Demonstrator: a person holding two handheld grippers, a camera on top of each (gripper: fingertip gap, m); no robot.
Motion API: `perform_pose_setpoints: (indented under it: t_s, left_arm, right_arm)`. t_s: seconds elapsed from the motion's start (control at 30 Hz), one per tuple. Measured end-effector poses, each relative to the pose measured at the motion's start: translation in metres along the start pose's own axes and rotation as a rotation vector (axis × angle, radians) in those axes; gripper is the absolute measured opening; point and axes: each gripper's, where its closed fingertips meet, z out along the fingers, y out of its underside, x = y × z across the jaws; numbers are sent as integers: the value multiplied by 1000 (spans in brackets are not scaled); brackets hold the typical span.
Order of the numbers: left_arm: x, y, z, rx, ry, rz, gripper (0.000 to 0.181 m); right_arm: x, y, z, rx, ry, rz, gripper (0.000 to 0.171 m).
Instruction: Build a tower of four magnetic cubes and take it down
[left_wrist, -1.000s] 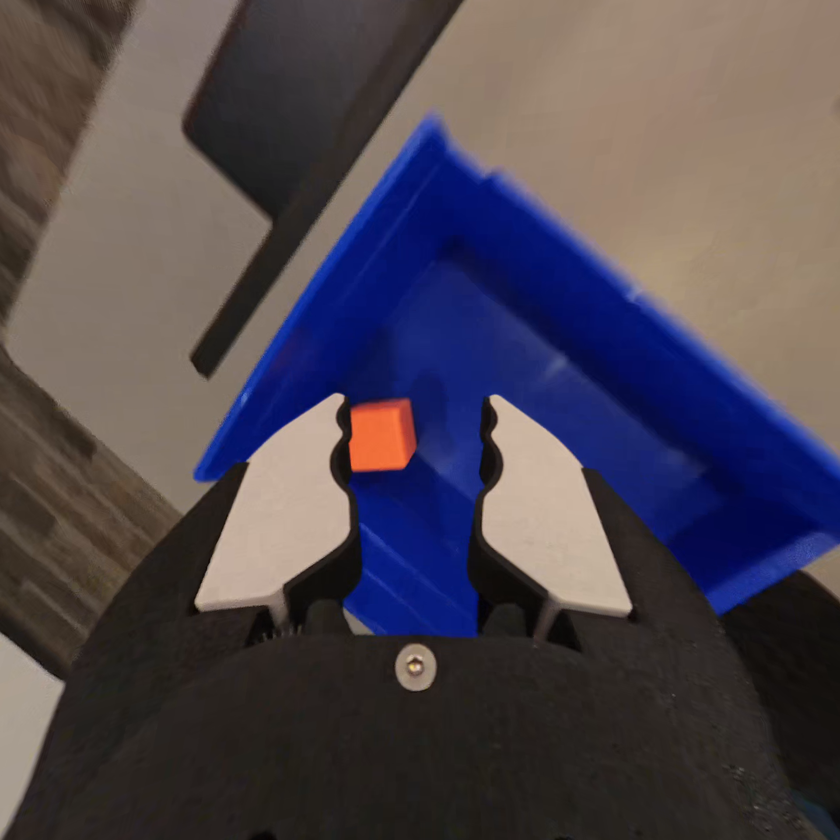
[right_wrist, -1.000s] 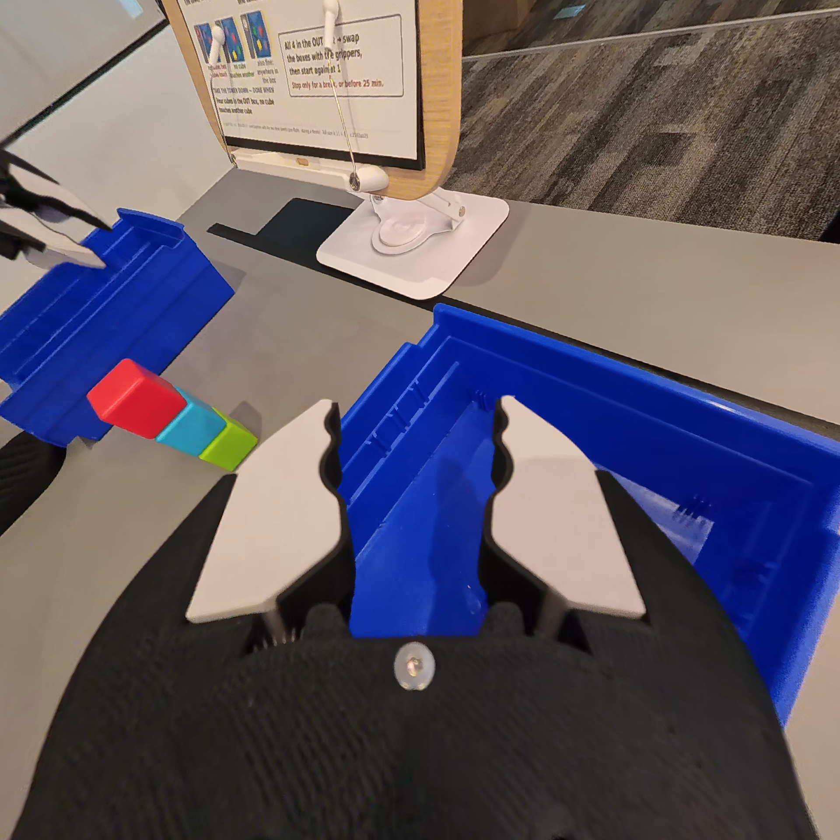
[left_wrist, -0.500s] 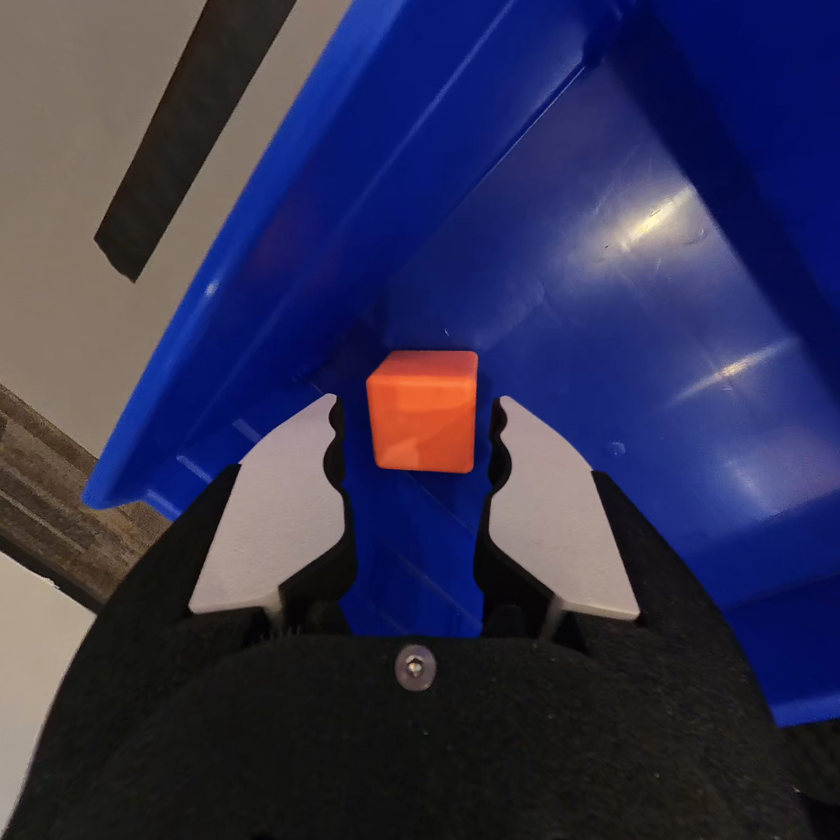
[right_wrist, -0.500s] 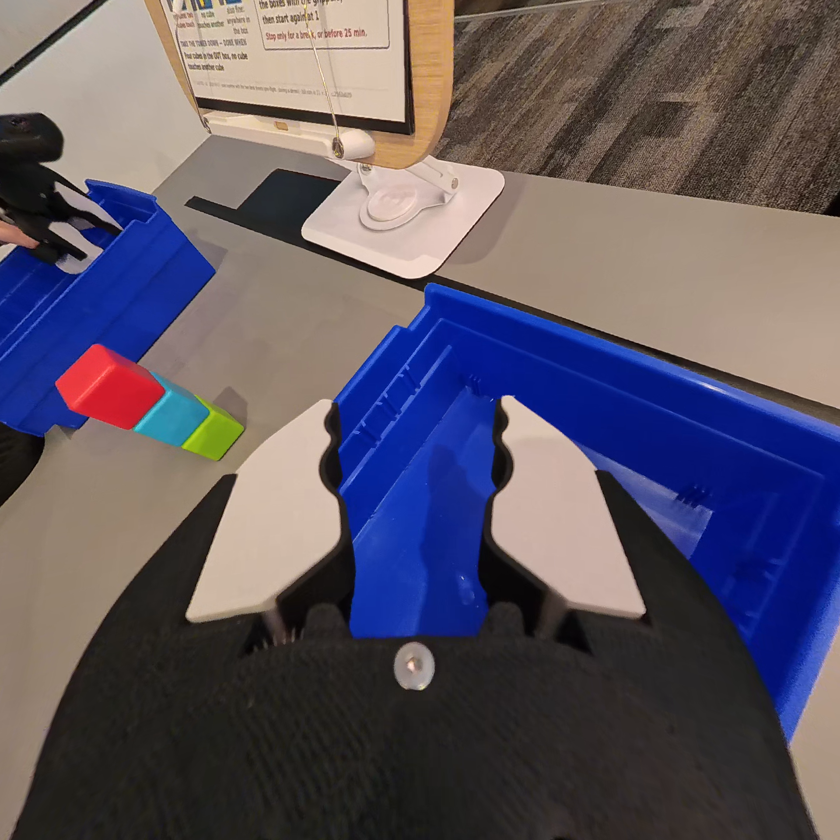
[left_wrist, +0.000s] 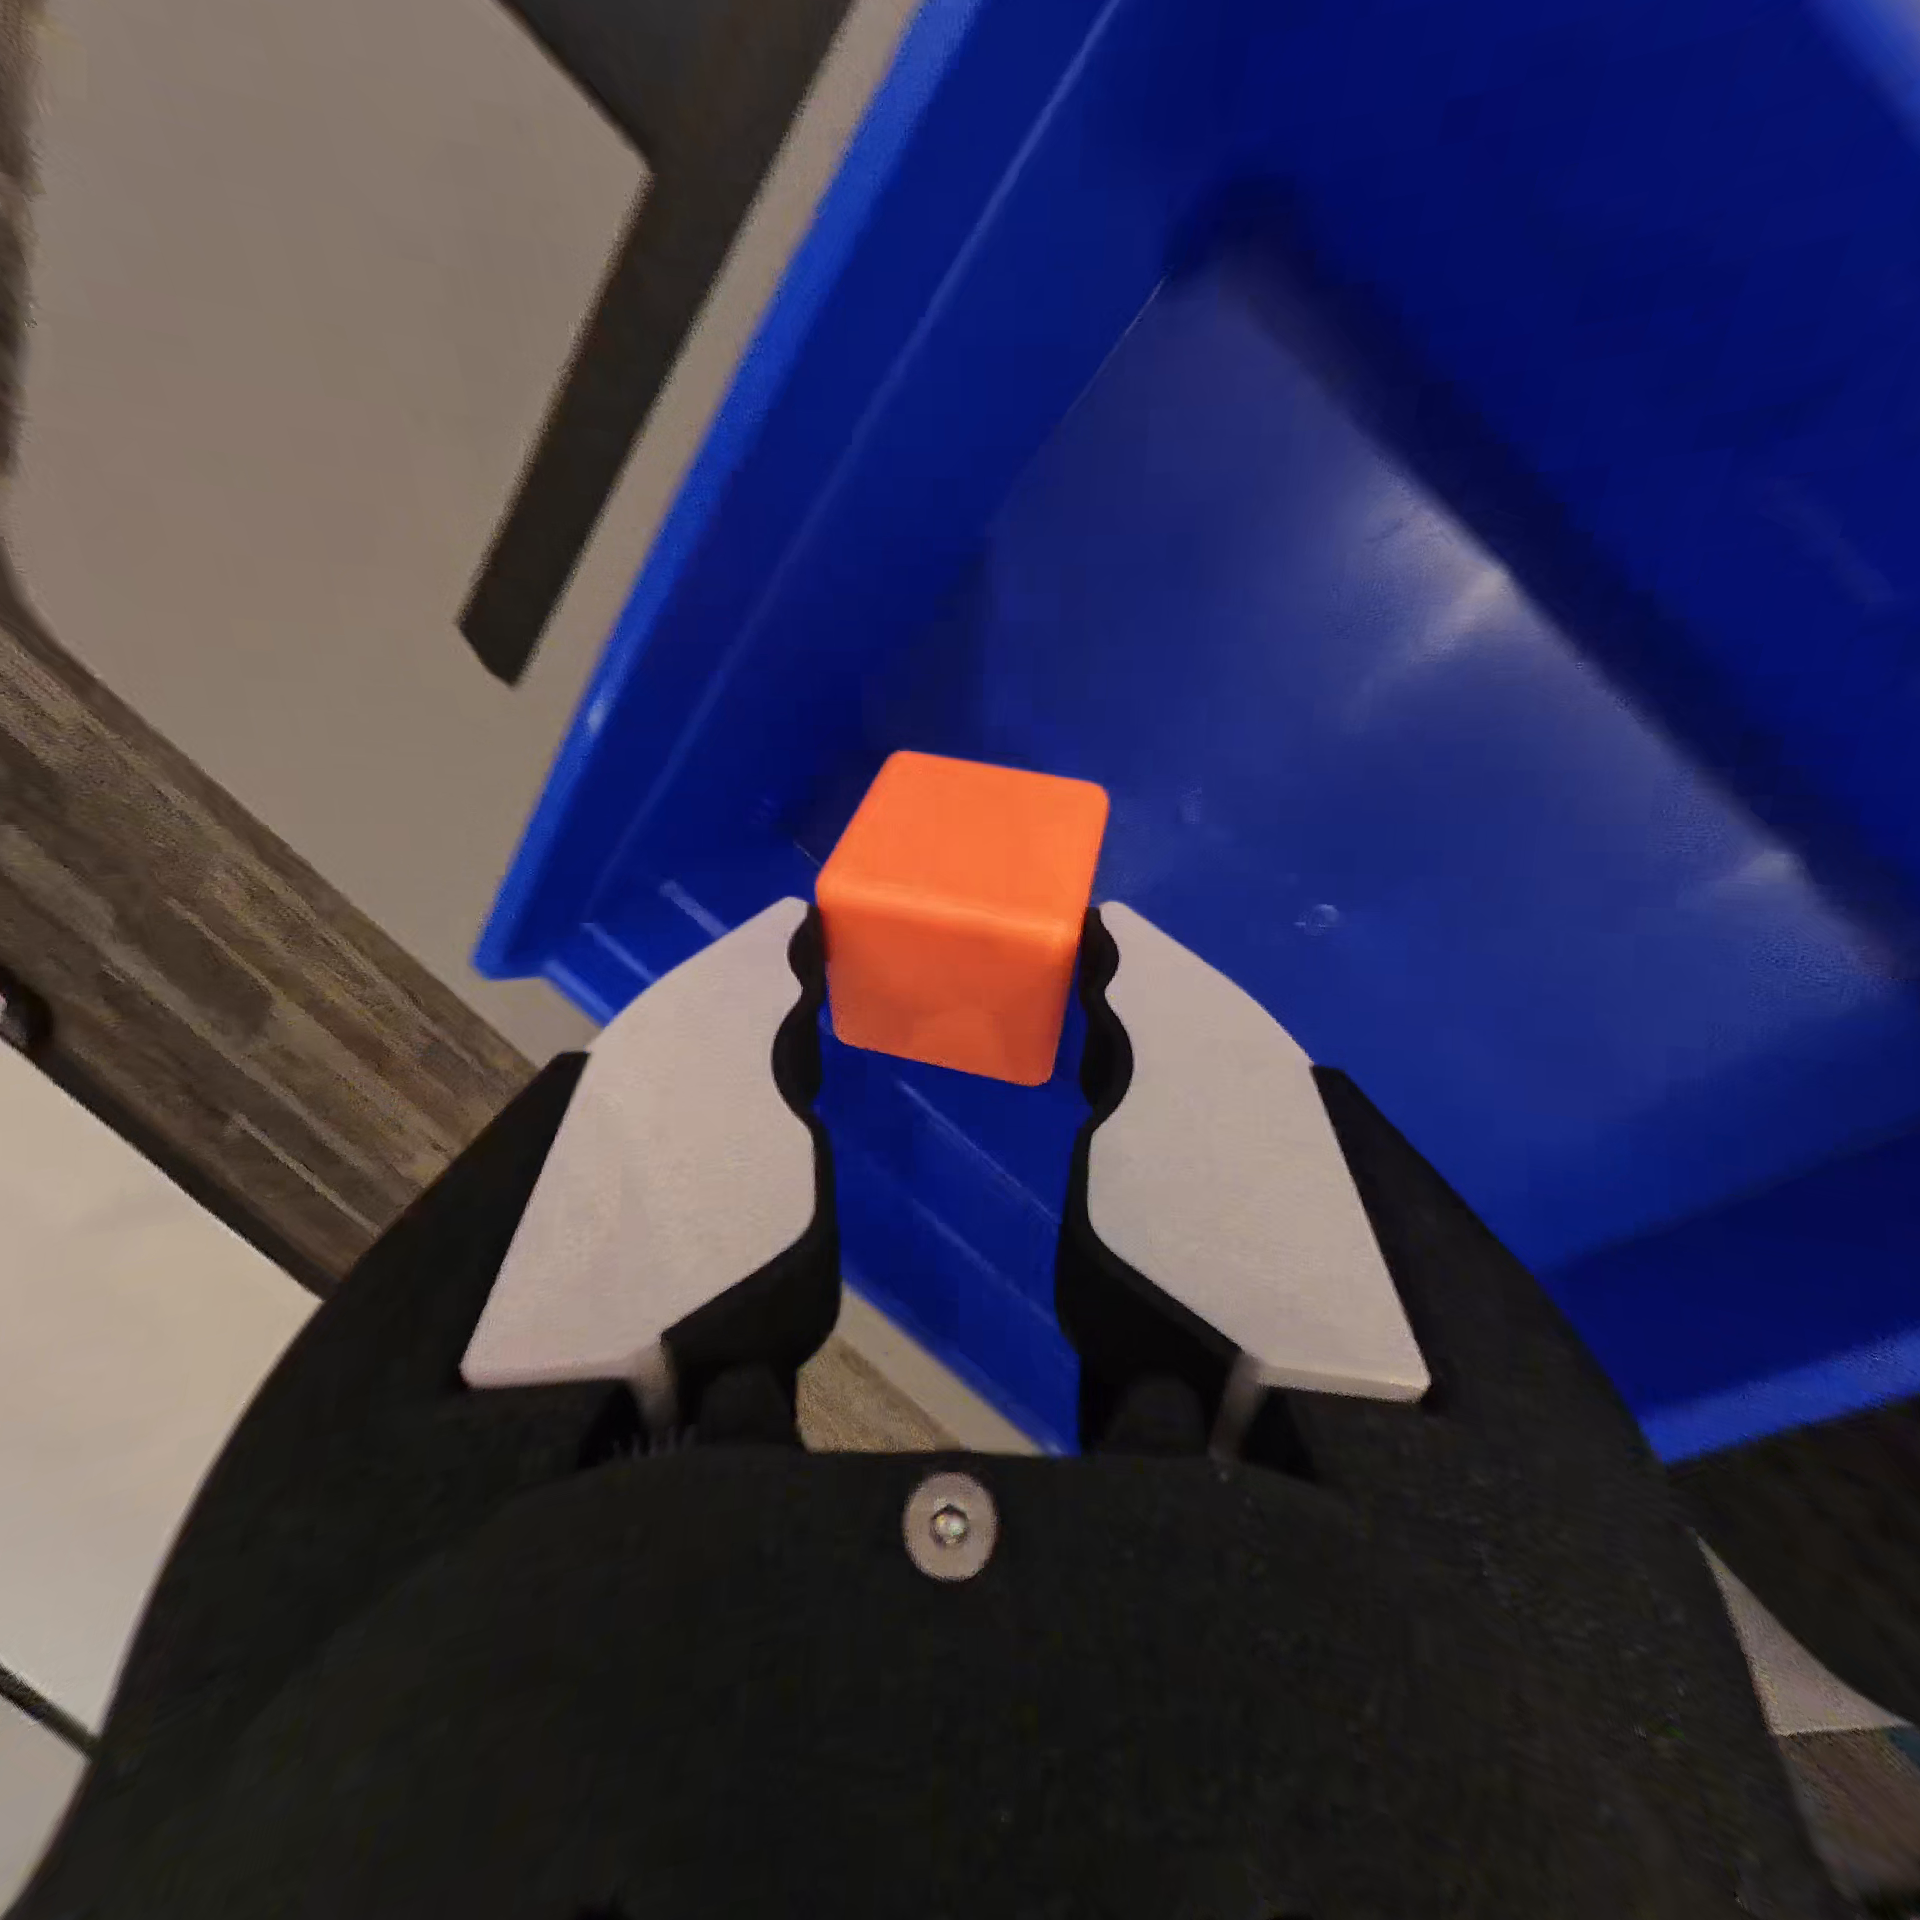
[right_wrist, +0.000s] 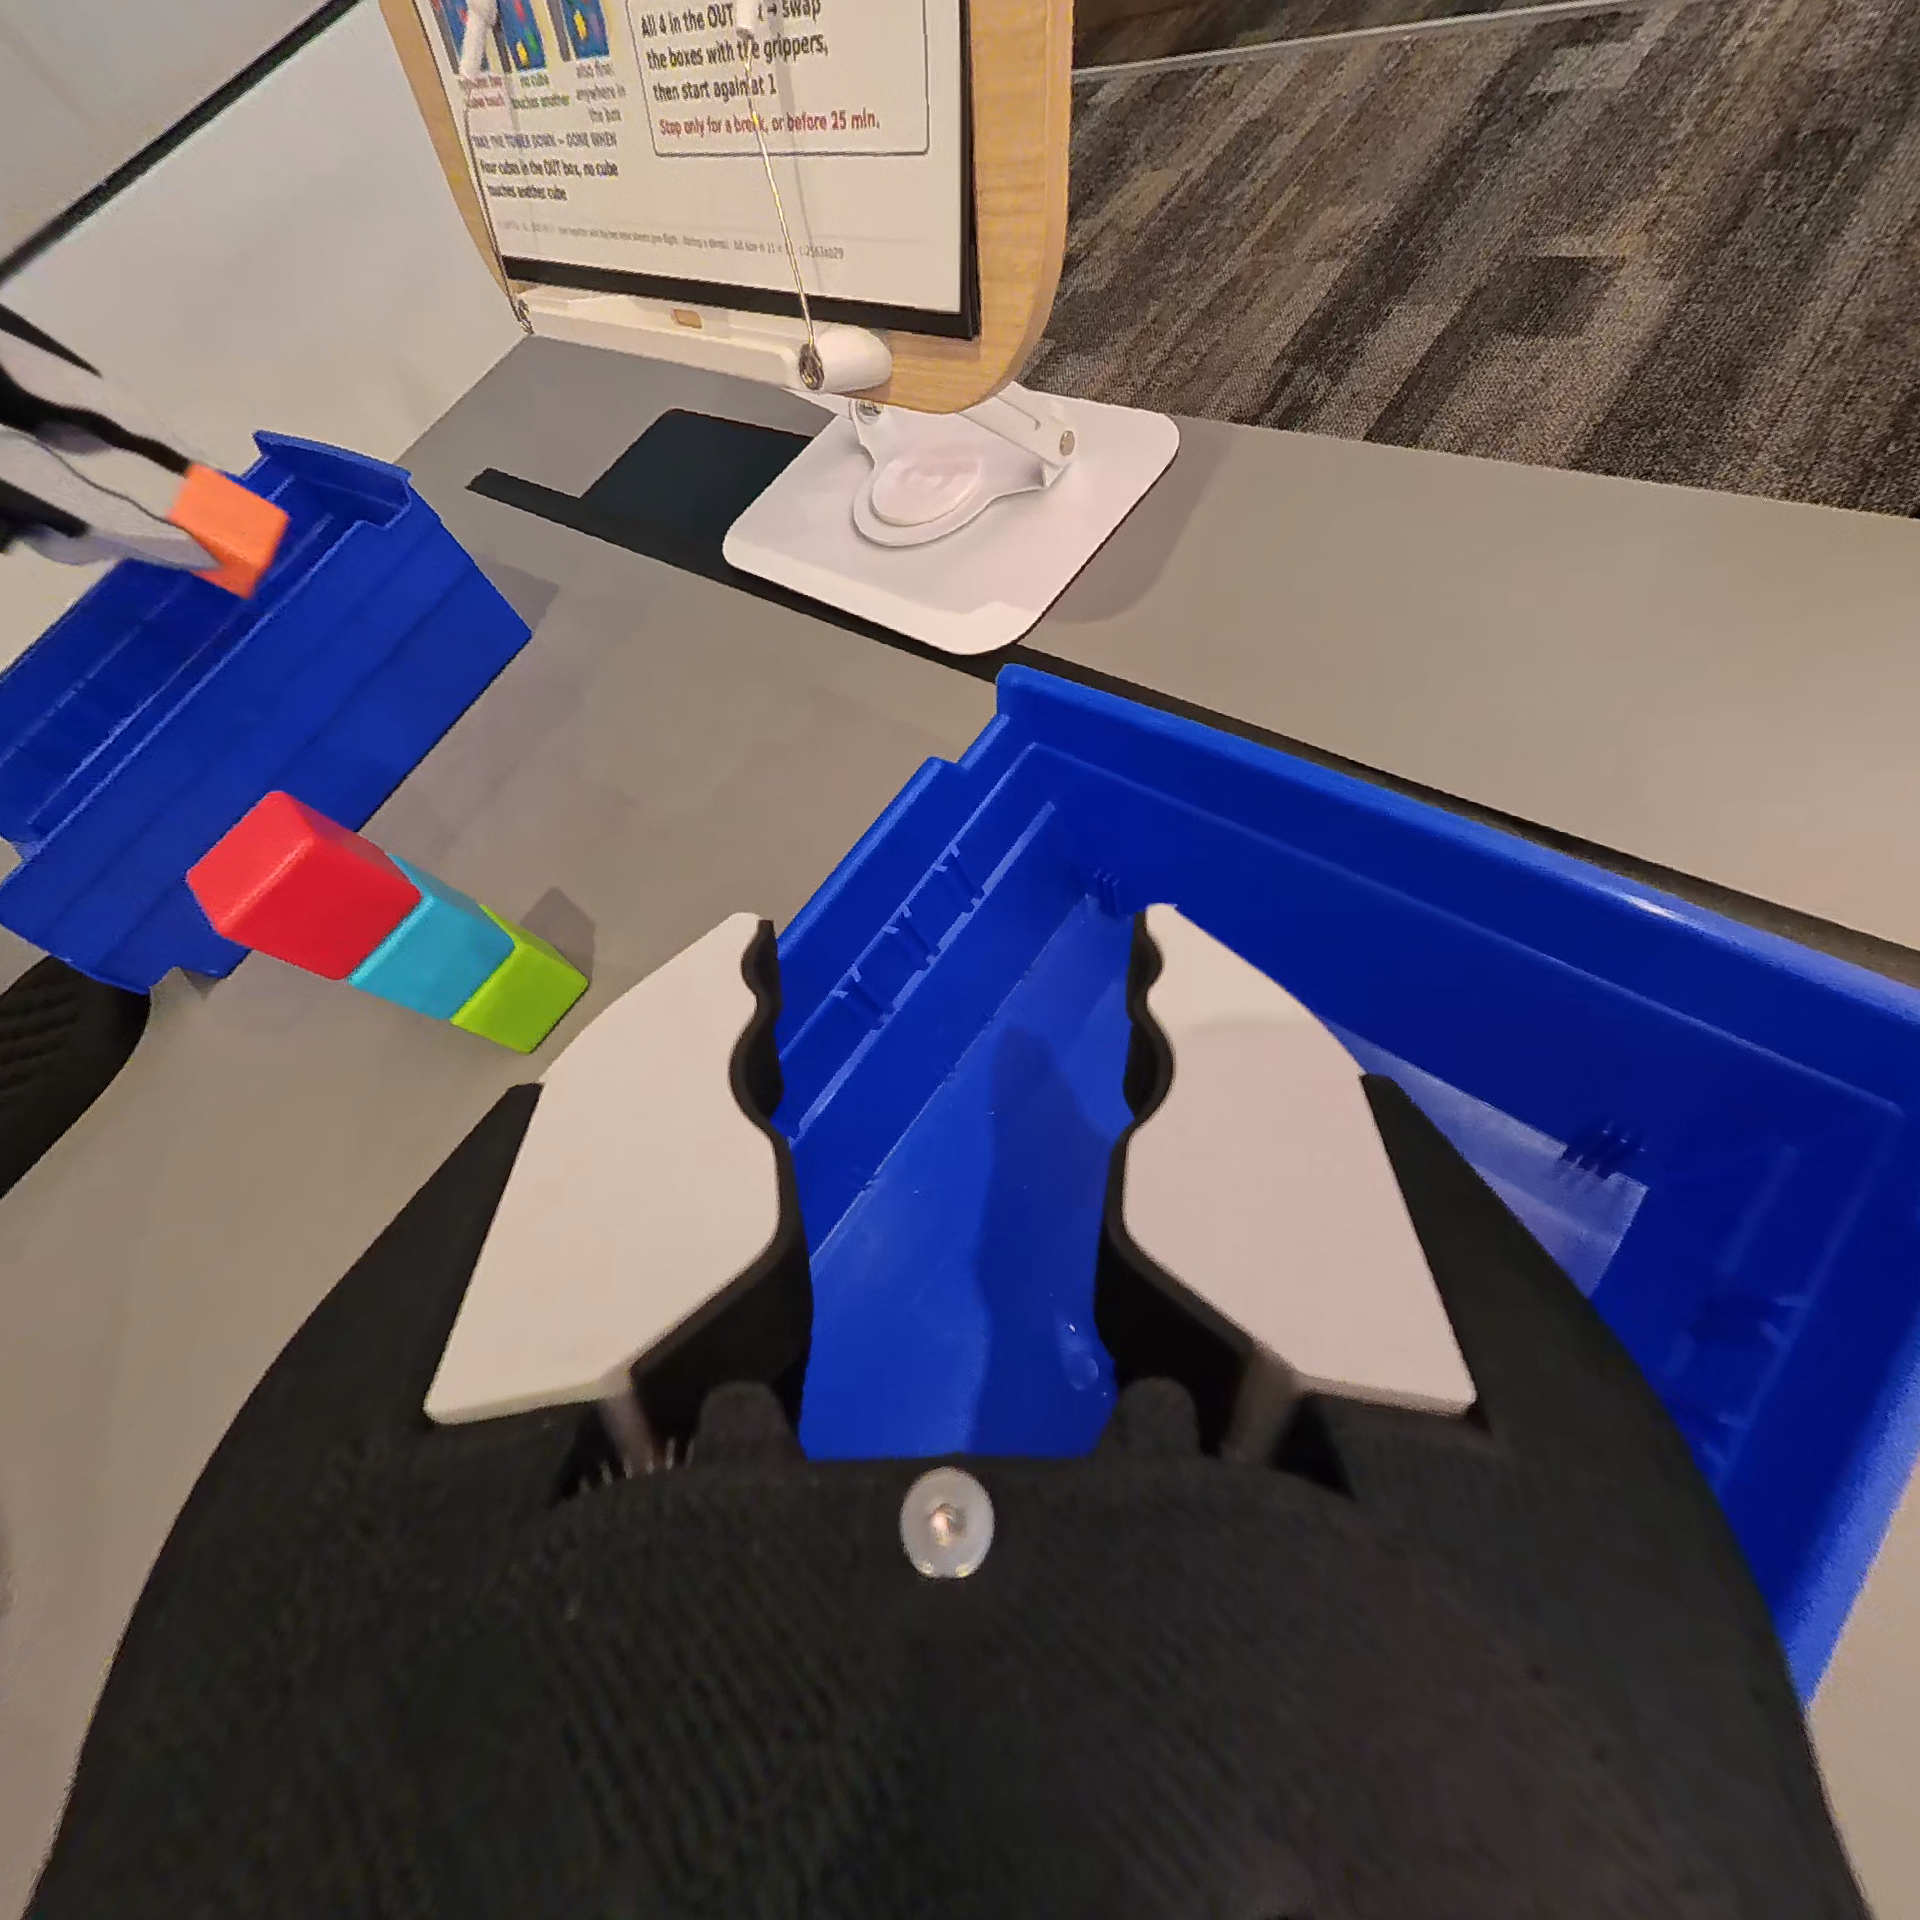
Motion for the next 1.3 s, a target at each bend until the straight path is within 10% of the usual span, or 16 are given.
perform_pose_setpoints:
  t_s: [0.37,0.7,1.3]
  left_arm:
    - [151,-133,-177,393,-15,442,47]
    - [253,-179,-153,200,-2,730,47]
    - [262,-209,-127,198,0,684,59]
  right_arm:
    - [-7,-4,-7,18,-21,-9,66]
    - [-14,-7,-11,33,-71,-12,66]
    - [-20,-9,-16,54,-128,-1,67]
